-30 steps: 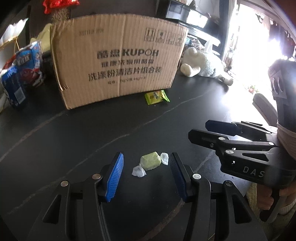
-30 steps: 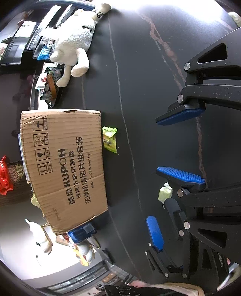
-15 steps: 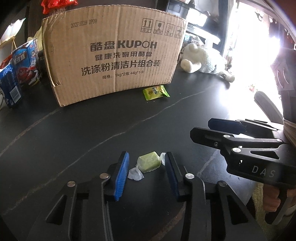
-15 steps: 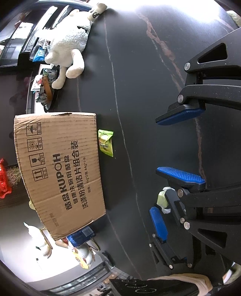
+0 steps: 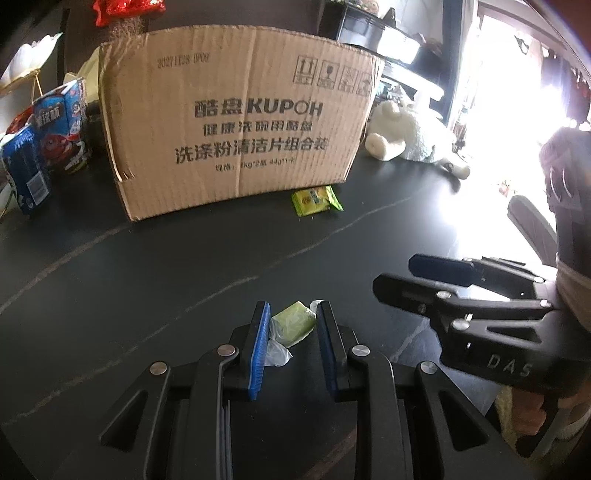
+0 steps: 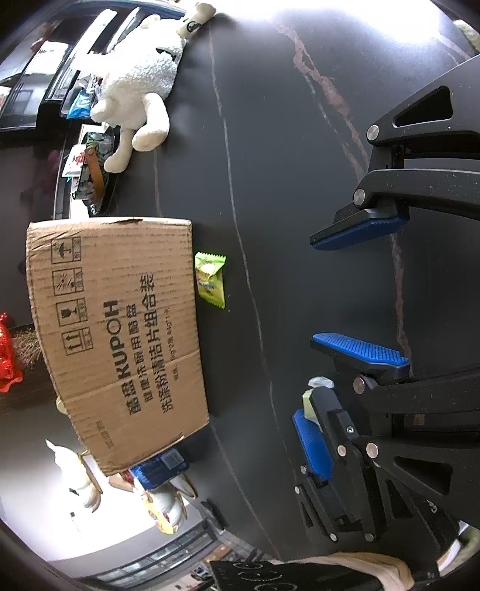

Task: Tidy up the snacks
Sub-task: 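Grasp the small pale-green candy with the left tool, then grasp the yellow-green candy packet with the right tool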

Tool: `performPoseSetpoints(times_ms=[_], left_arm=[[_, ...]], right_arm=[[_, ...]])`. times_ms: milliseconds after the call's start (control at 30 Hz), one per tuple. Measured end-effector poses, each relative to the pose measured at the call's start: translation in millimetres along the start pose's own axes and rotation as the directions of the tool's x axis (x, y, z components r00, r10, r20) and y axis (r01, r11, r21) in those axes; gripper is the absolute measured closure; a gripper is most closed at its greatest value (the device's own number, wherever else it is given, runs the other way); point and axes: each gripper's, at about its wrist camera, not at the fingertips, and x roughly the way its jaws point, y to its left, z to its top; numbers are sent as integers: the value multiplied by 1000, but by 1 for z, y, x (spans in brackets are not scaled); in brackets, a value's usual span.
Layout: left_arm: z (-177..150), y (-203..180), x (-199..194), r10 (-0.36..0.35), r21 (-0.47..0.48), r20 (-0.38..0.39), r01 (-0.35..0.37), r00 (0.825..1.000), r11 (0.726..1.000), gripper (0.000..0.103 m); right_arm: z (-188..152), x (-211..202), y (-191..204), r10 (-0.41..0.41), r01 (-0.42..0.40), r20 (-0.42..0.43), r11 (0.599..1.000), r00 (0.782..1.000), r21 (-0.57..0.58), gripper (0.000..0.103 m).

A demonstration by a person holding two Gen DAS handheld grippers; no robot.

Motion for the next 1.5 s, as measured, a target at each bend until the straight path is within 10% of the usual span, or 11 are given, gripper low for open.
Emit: performPoseSetpoints(times_ms=[733,1500], left_arm=[[54,9,-4,118,14,109,-121,987,993,77],[61,21,36,160,-49,74,-157,984,986,77]], right_arm=[[55,10,-10,57,-59,148,998,987,11,49],[70,73,-18,-35,36,72,999,997,-9,59]])
